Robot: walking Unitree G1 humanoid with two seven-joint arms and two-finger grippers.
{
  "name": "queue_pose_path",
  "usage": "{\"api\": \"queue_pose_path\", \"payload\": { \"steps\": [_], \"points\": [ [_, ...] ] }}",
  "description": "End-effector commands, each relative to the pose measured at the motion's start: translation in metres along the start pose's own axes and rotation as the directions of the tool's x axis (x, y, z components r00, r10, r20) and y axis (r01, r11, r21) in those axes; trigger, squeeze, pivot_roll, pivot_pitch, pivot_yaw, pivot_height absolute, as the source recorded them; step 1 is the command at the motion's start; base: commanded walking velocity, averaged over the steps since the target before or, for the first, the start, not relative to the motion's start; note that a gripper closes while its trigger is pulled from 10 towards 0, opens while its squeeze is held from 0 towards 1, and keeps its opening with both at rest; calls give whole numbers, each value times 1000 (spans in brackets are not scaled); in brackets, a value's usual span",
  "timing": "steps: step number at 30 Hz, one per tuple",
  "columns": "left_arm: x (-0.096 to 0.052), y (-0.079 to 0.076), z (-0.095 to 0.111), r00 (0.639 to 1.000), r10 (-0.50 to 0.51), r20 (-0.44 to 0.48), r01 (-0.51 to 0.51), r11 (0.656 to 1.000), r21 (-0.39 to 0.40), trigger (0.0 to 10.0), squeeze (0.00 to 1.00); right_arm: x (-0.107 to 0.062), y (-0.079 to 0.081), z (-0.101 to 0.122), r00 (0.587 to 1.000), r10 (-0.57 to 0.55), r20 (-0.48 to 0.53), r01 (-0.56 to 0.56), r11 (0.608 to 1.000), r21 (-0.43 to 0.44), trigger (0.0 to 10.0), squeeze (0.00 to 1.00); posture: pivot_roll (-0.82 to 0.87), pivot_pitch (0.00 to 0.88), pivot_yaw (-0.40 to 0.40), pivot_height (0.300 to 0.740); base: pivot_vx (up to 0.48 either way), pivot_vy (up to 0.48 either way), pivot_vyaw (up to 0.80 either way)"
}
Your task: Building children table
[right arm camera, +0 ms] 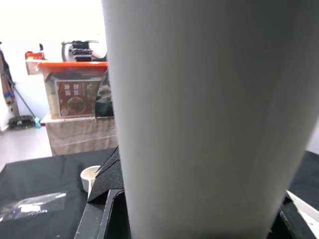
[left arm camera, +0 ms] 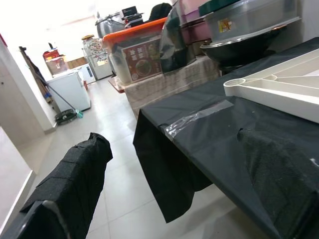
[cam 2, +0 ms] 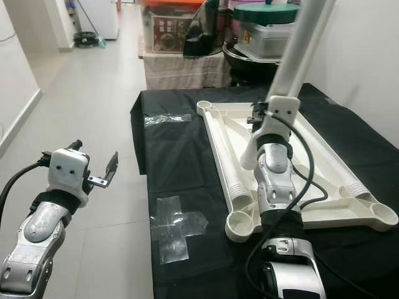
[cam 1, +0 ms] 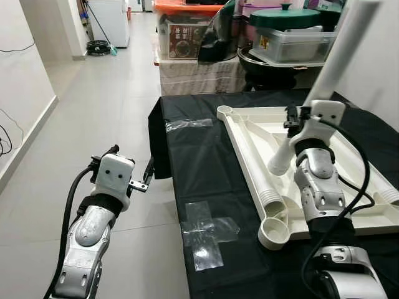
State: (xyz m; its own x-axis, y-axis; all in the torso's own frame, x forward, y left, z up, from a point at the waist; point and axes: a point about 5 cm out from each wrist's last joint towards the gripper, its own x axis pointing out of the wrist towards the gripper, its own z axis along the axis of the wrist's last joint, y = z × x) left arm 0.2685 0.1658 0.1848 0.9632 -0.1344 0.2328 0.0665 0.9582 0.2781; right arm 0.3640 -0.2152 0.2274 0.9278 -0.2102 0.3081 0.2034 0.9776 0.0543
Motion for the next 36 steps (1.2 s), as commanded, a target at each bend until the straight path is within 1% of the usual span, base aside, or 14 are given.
{"api": "queue_pose_path", "payload": {
  "steps": [1,3,4,7,14,17,19,21,24,26,27,29,33,36],
  "points": [
    [2,-2,0,1000,-15,7,15,1000,9,10000,0,-3,-1,-5,1000,0,-14,0,1000,20,10000,0,52,0,-51,740,0,0,0],
    [2,-2,0,1000,-16,7,16,1000,10,10000,0,-5,0,-7,1000,5,-25,-5,1000,18,10000,0,52,0,-51,740,0,0,0],
    [3,-2,-1,1000,-16,6,16,1000,11,10000,0,-7,1,-17,996,19,-92,-15,999,36,10000,0,52,0,-51,740,0,0,0],
    [2,-2,-2,1000,-17,4,17,1000,13,10000,0,-10,-1,-26,990,10,-140,-2,998,60,10000,0,54,0,-56,740,0,0,0],
    [1,-3,-4,1000,-21,-2,21,1000,13,10000,0,-14,-13,-36,979,-18,-203,17,1000,-3,10000,0,49,0,-55,740,0,0,0],
    [1,-4,-4,1000,-25,-3,25,1000,14,10000,0,-13,-22,-34,973,28,-231,-65,986,-152,10000,0,43,0,-51,740,0,0,0],
    [1,-4,-4,1000,-26,-3,26,1000,14,10000,0,-12,-23,-32,971,43,-236,-88,979,-182,10000,0,43,0,-51,740,0,0,0],
    [1,-5,-5,1000,-30,-6,31,999,14,10000,0,-7,-31,-28,962,65,-264,-137,954,-266,10000,0,34,0,-48,740,0,0,0],
    [1,-5,-5,999,-32,-7,32,999,14,10000,0,-5,-35,-26,957,78,-281,-164,940,-299,10000,0,31,0,-48,740,0,0,0],
    [1,-7,-6,999,-37,-8,37,999,10,10000,0,-1,-47,-21,940,94,-329,-210,917,-338,10000,0,23,0,-46,740,0,0,0],
    [1,-7,-6,999,-37,-8,37,999,10,10000,0,-1,-47,-21,940,94,-329,-210,917,-338,10000,0,23,0,-46,740,0,0,0],
    [0,-9,-7,999,-43,-13,43,999,5,10000,0,0,-69,-16,925,78,-371,-240,877,-415,10000,0,15,0,-46,740,0,0,0],
    [0,-10,-7,999,-44,-14,44,999,5,10000,0,0,-71,-16,924,75,-374,-241,874,-421,10000,0,15,0,-46,740,0,0,0],
    [0,-10,-8,999,-46,-17,46,999,3,10000,0,-2,-79,-17,920,56,-387,-243,856,-455,10000,0,11,0,-44,740,0,0,0]
  ]
}}
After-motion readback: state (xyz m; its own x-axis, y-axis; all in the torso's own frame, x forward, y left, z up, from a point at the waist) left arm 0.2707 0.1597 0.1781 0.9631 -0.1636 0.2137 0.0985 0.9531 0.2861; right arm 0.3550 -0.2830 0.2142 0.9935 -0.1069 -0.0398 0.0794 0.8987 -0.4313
